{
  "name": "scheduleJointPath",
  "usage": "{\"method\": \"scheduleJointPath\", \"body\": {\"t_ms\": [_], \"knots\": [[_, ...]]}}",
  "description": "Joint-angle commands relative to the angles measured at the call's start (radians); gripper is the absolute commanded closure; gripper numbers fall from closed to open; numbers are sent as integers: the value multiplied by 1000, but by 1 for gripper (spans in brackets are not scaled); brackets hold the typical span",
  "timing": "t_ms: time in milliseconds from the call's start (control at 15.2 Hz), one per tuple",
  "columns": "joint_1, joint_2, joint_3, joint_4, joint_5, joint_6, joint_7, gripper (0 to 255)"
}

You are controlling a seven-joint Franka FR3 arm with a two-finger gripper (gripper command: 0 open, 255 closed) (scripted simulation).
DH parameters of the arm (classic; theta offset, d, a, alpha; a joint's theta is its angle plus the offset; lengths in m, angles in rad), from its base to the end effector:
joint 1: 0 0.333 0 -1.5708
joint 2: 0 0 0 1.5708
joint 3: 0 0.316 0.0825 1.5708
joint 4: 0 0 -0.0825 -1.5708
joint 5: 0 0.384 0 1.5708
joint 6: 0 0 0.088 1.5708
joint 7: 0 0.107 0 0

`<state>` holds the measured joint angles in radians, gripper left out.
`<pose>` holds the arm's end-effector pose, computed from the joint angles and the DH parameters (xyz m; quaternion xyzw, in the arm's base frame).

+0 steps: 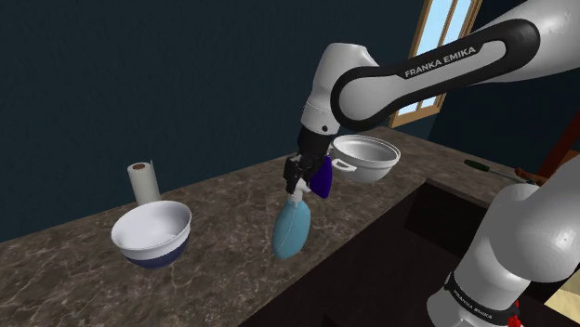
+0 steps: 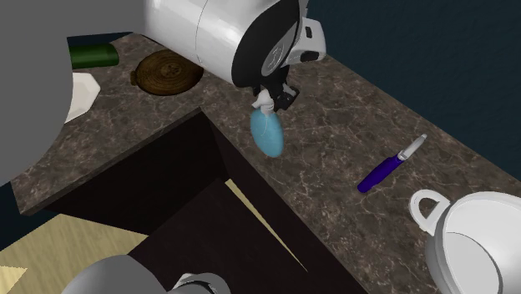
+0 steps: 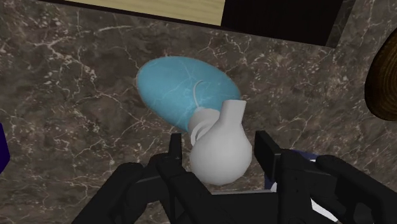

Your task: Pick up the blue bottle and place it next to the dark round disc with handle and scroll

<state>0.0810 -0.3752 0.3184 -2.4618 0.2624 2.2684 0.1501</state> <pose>0.4054 0.1820 0.4419 -0.9941 -0.0429 -0.0697 0.0705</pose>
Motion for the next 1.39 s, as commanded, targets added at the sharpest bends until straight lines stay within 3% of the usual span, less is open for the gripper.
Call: {"method": "scheduleJointPath", "body": {"t_ms": [0, 528, 1320], "knots": [[0, 0, 0, 0, 0, 0, 0, 255], [0, 0, 0, 0, 0, 0, 0, 255], [-6, -51, -20, 121, -16, -171, 16, 255]]}}
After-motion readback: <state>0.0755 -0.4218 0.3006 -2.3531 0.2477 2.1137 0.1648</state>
